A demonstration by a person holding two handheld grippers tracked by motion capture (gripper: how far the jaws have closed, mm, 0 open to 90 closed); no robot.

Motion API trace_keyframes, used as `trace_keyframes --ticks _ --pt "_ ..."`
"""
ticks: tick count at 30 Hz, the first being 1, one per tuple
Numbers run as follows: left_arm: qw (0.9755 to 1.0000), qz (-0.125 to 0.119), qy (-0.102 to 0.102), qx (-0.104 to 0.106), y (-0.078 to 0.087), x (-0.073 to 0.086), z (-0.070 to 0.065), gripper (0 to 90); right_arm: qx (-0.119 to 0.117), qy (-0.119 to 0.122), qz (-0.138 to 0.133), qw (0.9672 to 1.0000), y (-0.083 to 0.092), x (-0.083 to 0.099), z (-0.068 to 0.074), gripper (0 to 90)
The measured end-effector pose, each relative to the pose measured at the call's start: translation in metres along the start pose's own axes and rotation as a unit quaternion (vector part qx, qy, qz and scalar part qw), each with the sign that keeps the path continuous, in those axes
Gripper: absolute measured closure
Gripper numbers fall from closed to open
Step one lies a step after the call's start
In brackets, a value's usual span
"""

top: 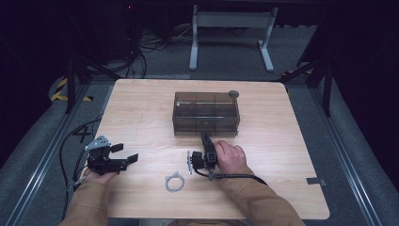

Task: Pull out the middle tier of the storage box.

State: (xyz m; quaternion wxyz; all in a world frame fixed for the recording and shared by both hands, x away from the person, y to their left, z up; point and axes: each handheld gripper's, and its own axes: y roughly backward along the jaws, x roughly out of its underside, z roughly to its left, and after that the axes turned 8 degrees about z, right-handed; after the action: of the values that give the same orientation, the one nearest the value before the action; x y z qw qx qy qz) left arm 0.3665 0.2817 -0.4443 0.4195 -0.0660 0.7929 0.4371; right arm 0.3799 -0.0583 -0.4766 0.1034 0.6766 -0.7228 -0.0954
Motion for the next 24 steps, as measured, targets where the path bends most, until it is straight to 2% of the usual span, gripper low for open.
trace_keyframes --ticks 15,24 --pt "1.0000 -0.001 0.000 0.000 -0.0001 -0.0003 -0.0003 14.8 -0.009 -0.007 -0.004 0.9999 0.0031 0.0011 -0.0010 78.9" --pt "1.0000 0.002 -0.005 0.004 -0.0045 -0.0047 -0.0007 14.8 -0.032 -0.023 -0.019 0.9990 0.0088 0.0057 -0.0079 66.9"
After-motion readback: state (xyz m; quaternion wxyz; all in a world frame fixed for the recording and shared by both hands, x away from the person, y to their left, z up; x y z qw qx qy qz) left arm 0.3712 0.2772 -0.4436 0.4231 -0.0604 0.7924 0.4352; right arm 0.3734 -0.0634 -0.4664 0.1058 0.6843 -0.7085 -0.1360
